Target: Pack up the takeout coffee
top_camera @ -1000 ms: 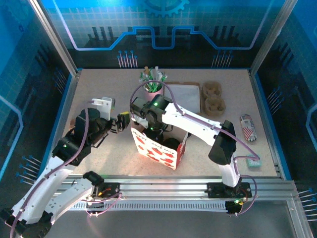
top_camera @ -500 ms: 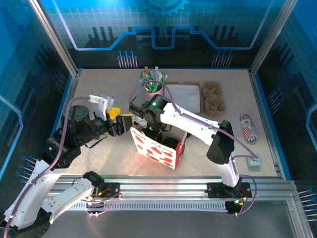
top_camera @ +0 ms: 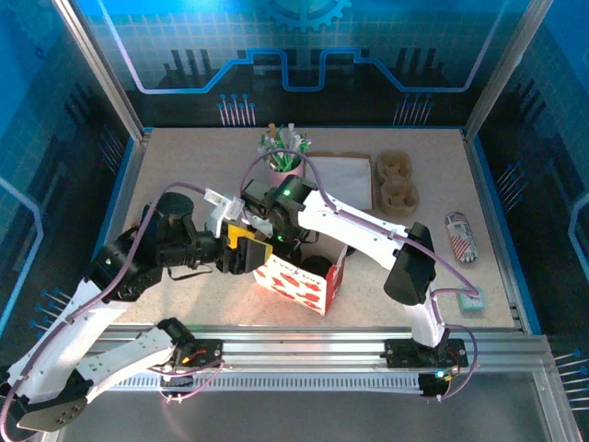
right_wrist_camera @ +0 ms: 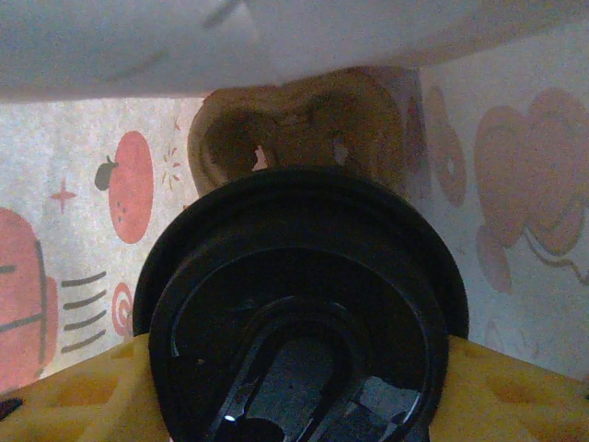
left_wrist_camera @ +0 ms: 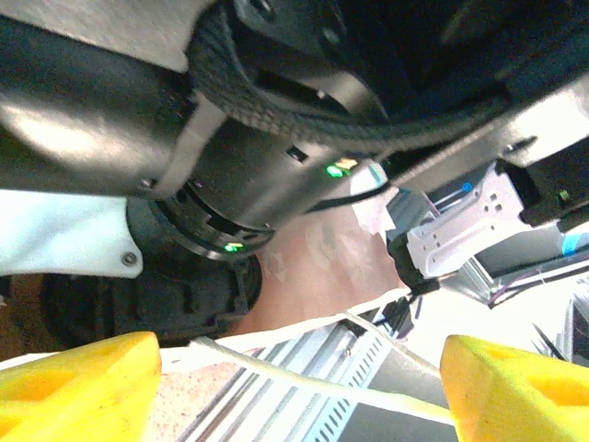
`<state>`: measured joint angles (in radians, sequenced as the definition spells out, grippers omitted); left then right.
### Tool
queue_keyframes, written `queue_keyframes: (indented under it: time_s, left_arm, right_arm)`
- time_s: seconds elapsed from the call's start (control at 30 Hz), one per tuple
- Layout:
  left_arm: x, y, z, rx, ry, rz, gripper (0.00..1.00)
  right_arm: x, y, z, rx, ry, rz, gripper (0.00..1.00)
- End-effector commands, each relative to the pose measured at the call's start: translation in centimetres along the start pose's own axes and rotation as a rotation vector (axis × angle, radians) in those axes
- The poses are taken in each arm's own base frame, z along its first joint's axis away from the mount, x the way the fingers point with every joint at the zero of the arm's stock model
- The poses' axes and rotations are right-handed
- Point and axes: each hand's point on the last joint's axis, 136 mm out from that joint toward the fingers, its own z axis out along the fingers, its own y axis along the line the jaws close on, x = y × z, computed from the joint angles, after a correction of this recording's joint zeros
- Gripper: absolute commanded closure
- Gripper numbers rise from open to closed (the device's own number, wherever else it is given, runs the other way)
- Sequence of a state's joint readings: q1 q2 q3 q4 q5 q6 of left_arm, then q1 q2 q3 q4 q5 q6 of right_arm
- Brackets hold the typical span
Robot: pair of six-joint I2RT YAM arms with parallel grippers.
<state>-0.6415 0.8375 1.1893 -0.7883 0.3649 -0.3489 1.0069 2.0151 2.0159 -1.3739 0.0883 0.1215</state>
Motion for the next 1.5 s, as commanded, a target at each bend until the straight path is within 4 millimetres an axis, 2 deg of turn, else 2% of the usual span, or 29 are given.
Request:
queue_keyframes:
  time_s: [0.0,0.17,0.4,0.53,0.8,0.87,0.97,1.1,1.2,1.33,1.47]
  left_arm:
    - [0.9,-0.9,-1.0,0.027,0.038,0.022,0.2]
    - [1.6,-0.5,-0.9,0.013,0.066,0.073,0.19]
    - [0.7,-1.3,0.3,0.069,0.063,0.043,0.22]
    - [0.2,-1.9,0.4,0.096,0.058,0.039,0.37]
    - [0.3,-2.5,0.2,0.117,0.067,0.021,0.5]
    - [0.6,-2.5,0.0,0.116,0.075,0.019,0.49]
    - [1.2,-1.9,-0.6,0.072,0.093,0.035,0.4]
    - [2.1,0.1,-2.3,-0.076,0.118,0.093,0.28]
    - [2.5,1.2,-3.1,-0.143,0.121,0.135,0.24]
    - [2.9,1.1,-2.6,-0.115,0.122,0.153,0.21]
    - [2.7,-0.1,-1.4,-0.017,0.112,0.154,0.2]
  right_arm:
    - [-0.5,0.2,0.7,-0.027,0.0,-0.01,0.48]
    - [-0.5,0.2,0.6,-0.028,-0.002,-0.013,0.48]
    - [-0.4,0.1,0.8,-0.026,0.001,-0.012,0.48]
    - [-0.4,0.1,0.9,-0.027,0.002,-0.009,0.48]
    - [-0.4,0.1,1.1,-0.026,0.006,-0.01,0.48]
    - [-0.3,-0.1,1.2,-0.023,0.009,-0.008,0.48]
    - [-0.3,-0.2,1.1,-0.02,0.008,-0.006,0.48]
    - [-0.2,-0.3,1.0,-0.019,0.005,-0.006,0.48]
    - [-0.2,-0.2,1.0,-0.022,0.005,-0.003,0.48]
    - [-0.2,-0.2,1.0,-0.025,0.006,-0.005,0.48]
    - [-0.3,-0.2,0.9,-0.025,0.004,-0.007,0.48]
